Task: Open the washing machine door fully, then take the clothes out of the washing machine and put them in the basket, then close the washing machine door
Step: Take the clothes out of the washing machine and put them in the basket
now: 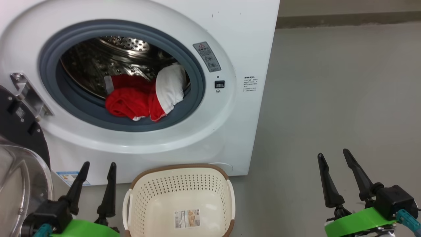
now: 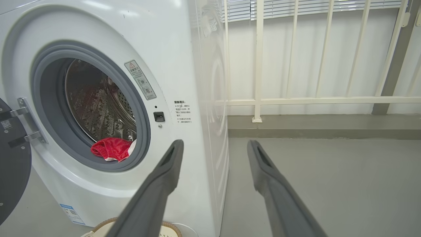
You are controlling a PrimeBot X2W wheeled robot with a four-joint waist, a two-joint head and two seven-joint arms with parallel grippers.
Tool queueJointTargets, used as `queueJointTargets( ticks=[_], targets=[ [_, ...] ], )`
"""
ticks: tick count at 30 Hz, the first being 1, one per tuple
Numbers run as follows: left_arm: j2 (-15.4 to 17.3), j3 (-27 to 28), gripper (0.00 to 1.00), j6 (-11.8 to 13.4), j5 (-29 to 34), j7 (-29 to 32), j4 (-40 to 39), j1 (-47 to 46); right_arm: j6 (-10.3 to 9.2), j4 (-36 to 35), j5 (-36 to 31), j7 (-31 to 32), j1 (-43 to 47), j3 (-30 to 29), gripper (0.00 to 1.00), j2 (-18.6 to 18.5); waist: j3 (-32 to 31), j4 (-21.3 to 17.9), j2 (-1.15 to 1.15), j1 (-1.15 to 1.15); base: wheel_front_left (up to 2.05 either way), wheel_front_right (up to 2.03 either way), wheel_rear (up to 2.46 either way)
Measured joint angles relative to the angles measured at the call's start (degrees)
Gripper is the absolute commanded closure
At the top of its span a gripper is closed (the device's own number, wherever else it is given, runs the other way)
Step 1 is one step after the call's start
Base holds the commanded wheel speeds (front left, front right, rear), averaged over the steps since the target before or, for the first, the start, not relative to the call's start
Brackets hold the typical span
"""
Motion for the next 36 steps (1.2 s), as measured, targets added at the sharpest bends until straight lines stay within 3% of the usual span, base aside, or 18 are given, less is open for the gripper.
queueJointTargets(
  ticks=[21,36],
  targets=[
    [0.42,-0.42,0.00,0.00,0.90,-0.01,6.45,-22.91,0.01,-2.19,-0.55,-0.01,-11.17,1.77,0.00,-0.16,15.29,0.06,0.00,0.00,0.00,0.00,0.00],
    [2.48,-0.93,0.00,0.00,0.32,-0.01,21.49,-44.06,0.01,-2.67,-0.52,-0.01,-18.29,3.42,0.00,-0.44,27.42,-1.24,0.00,0.00,0.00,0.00,0.00]
  ],
)
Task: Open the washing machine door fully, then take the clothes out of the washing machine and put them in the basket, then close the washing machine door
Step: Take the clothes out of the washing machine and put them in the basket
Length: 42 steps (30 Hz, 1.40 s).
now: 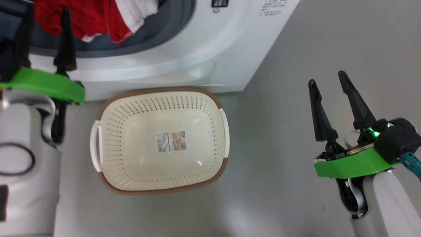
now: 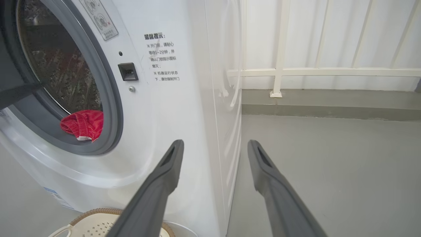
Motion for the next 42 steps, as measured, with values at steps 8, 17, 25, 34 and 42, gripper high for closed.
queueJointTargets(
  ticks=[8,17,25,34,42],
  targets=[
    [2.04,-2.69,0.00,4.57,5.09,1.96,16.05,-12.22,0.00,0.26,1.00,0.00,-2.00,0.74,0.00,-0.16,3.45,-2.60,0.00,0.00,0.00,0.00,0.00],
    [3.96,-4.42,0.00,7.58,7.61,10.90,26.82,-19.98,0.00,0.79,3.01,0.00,-2.07,2.63,0.00,-0.22,4.33,-4.65,0.00,0.00,0.00,0.00,0.00],
    [5.47,-5.43,0.00,9.10,8.35,16.91,33.01,-23.73,0.00,0.94,3.70,0.00,-2.09,3.79,0.00,-0.21,5.04,-6.23,0.00,0.00,0.00,0.00,0.00],
    [6.10,-7.53,1.00,9.00,8.78,20.97,36.08,-25.54,0.00,1.24,4.26,0.00,-2.63,4.30,0.00,-0.21,5.85,-7.17,0.00,0.00,0.00,0.00,0.00],
    [6.22,-8.16,1.00,8.48,8.73,16.51,36.01,-25.61,0.00,1.26,4.57,0.00,-2.67,4.30,0.00,-0.21,6.40,-7.13,0.00,0.00,0.00,0.00,0.00]
  ],
)
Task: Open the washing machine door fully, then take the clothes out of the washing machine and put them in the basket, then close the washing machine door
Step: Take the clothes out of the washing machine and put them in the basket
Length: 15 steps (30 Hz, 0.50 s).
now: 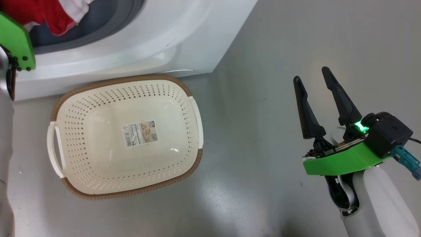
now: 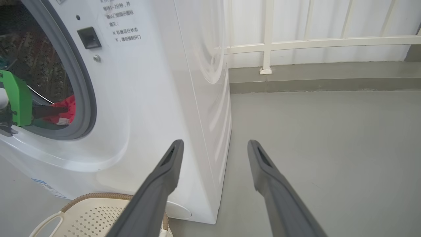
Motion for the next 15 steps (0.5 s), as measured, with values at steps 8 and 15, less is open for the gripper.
queueJointTargets(
  ticks=[8,15],
  targets=[
    [-0.09,1.58,1.00,0.00,-2.59,-10.98,-1.33,3.05,0.00,0.48,0.02,0.00,-0.13,-0.42,0.00,0.00,-0.45,0.80,0.00,0.00,0.00,0.00,0.00],
    [-1.18,4.75,1.00,-2.61,-6.59,-16.05,-6.72,7.36,0.00,0.82,-0.16,0.00,-0.12,-1.01,0.00,-0.01,-1.61,2.17,0.00,0.00,0.00,0.00,0.00]
  ],
)
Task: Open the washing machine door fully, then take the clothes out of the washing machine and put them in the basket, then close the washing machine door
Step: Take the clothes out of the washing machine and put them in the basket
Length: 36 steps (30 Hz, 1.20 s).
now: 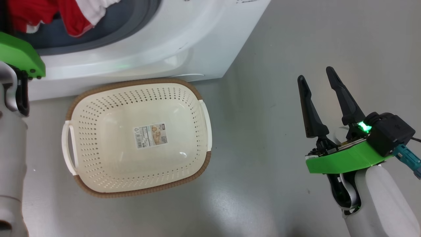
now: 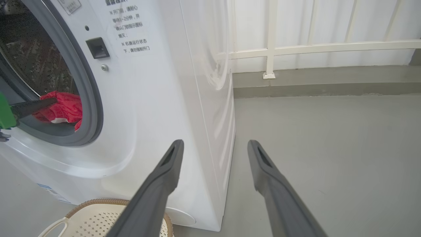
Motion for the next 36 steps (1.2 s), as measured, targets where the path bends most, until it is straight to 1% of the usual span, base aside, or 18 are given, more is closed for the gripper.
queueJointTargets(
  ticks=[1,6,9,14,17,19,22,27,33,36],
  targets=[
    [-0.01,0.51,1.00,-0.40,-0.47,-0.04,-1.97,0.94,0.00,0.00,0.00,0.00,0.00,-0.05,0.00,0.00,-0.21,0.20,0.00,0.00,0.00,0.00,0.00],
    [-0.38,3.31,1.00,-0.68,-1.09,-0.07,-17.36,8.12,0.00,0.24,-0.37,0.00,0.09,-0.20,0.00,0.00,-1.42,1.11,0.00,0.00,0.00,0.00,0.00],
    [-1.27,4.88,1.00,-0.68,-1.02,-0.24,-23.85,13.27,0.00,0.62,-0.41,0.00,0.26,-0.30,0.00,0.00,-2.41,1.57,0.00,0.00,0.00,0.00,0.00],
    [-3.03,6.93,1.00,-0.91,-0.56,-0.23,-31.93,19.68,0.00,0.97,-0.94,0.00,0.36,-0.79,0.00,-0.01,-4.33,2.29,0.00,0.00,0.00,0.00,0.00],
    [-4.33,8.20,1.00,-1.96,-0.54,-0.24,-35.89,22.83,0.00,1.19,-1.09,0.00,0.66,-1.14,0.00,-0.01,-5.60,2.69,0.00,0.00,0.00,0.00,0.00],
    [-5.15,8.89,1.00,-2.02,-0.45,-0.24,-38.45,25.01,0.00,1.31,-1.33,0.00,1.56,-1.16,0.00,-0.02,-6.50,2.94,0.00,0.00,0.00,0.00,0.00],
    [-5.76,9.49,1.00,-2.93,-0.25,-0.30,-41.01,28.01,0.00,1.70,-1.33,0.00,2.74,-1.14,0.00,-0.02,-7.86,3.28,0.00,0.00,0.00,0.00,0.00],
    [-7.06,10.13,1.00,-3.53,1.10,-0.30,-45.52,32.34,0.00,1.90,-1.33,0.00,3.11,-1.14,0.00,-0.02,-10.12,3.76,0.00,0.00,0.00,0.00,0.00],
    [-7.87,10.82,1.00,-4.16,1.64,-0.30,-50.38,36.40,0.00,2.05,-1.41,0.00,4.75,-1.12,0.00,0.00,-12.82,4.00,0.00,0.00,0.00,0.00,0.00],
    [-8.78,10.72,1.00,-4.52,1.64,-0.31,-52.49,37.96,0.00,2.20,-1.41,0.00,5.12,-1.08,0.00,-0.01,-14.12,4.06,0.00,0.00,0.00,0.00,0.00]
  ],
)
